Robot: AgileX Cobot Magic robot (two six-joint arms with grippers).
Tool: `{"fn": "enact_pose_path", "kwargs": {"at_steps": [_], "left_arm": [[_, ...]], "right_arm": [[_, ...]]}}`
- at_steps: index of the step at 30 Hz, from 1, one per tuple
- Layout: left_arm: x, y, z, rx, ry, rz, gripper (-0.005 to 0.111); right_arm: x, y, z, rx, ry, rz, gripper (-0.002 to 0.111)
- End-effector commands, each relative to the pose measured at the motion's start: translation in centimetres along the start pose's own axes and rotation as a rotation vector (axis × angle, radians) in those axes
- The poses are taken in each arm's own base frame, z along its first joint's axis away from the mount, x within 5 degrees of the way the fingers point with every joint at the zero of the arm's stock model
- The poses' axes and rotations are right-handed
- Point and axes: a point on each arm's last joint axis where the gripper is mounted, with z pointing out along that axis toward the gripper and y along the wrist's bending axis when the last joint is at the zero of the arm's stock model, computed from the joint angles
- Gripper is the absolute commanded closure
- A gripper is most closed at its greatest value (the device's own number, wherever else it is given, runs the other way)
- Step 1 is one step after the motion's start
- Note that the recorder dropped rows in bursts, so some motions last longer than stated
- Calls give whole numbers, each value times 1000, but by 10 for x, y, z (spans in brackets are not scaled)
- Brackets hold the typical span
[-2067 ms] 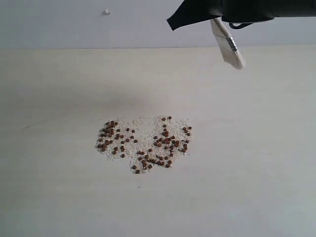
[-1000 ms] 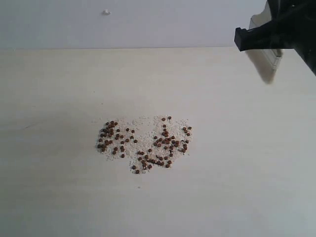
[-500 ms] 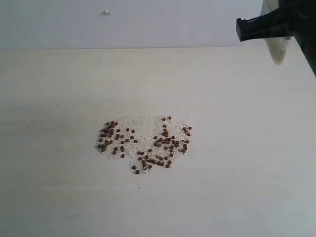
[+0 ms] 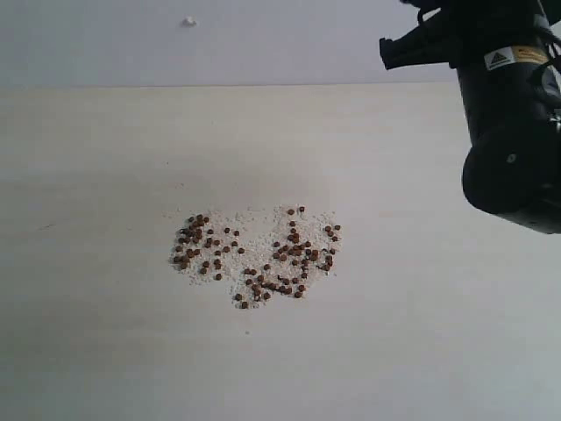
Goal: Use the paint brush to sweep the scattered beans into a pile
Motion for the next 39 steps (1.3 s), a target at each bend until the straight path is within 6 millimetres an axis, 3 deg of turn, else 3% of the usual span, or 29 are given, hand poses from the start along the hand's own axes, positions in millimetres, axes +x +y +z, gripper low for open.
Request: {"fn": "enact_pose_path", "kwargs": {"at_steps": [1,7,14,19,27,39], "left_arm": [[0,0,0,-1,-2,-12,107],[0,0,0,-1,-1,-14,107],[0,0,0,-1,0,-12,107],[0,0,0,-1,0,-12,107],[0,0,0,-1,0,-12,107],[0,0,0,-1,0,-12,107]], "right_arm": [[13,0,2,76,97,-42,108],[18,3,-6,101,193,-67,108],[20,23,-33,-2,197,-95,108],[20,23,-34,-9,185,-62,108],[5,31,-30,-112,4,-95,108],[9,27,-28,-79,48,-33,108]]}}
